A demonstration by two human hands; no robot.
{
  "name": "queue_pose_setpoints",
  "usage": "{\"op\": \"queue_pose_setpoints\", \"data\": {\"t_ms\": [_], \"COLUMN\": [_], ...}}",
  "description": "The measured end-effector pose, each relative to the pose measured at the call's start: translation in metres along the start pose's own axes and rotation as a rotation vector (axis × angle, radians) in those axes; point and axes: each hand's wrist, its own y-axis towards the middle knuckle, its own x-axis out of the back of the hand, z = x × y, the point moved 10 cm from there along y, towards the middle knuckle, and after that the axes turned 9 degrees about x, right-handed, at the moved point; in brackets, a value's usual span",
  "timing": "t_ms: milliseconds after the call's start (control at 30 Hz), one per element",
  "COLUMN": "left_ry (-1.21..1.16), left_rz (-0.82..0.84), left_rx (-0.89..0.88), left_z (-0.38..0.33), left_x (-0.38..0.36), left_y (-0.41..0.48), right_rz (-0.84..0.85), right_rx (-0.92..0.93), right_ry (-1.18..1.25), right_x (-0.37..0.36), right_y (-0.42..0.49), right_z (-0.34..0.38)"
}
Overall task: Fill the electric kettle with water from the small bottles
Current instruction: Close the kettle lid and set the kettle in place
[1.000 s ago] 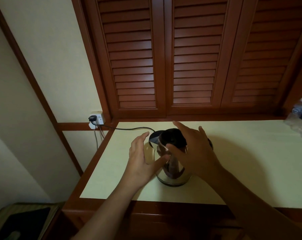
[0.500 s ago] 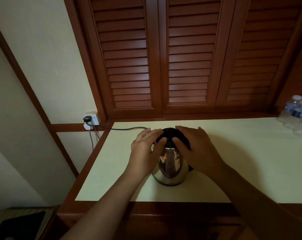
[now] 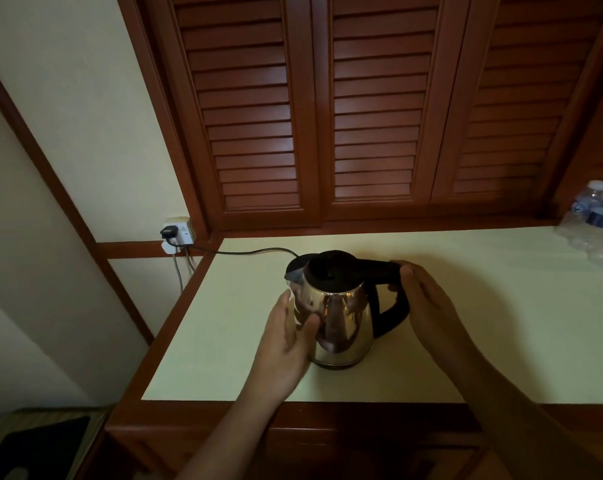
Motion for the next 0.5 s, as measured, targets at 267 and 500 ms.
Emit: {"op": "queue_pose_setpoints", "data": {"t_ms": [267, 500], "left_ry": [-0.027, 0.001], "left_rz": [0.046, -0.031], "left_rx": [0.070, 0.141], "left_z": [0.022, 0.024], "left_x": [-0.026, -0.041], "left_y": [0.004, 0.004], "right_rz": [-0.088, -0.095], "right_rx": [-0.155, -0.275], "right_ry": [0.219, 0.379], "right_x": [-0.014, -0.020], "right_y": [-0.001, 0.016], "right_z": [-0.036, -0.052]}}
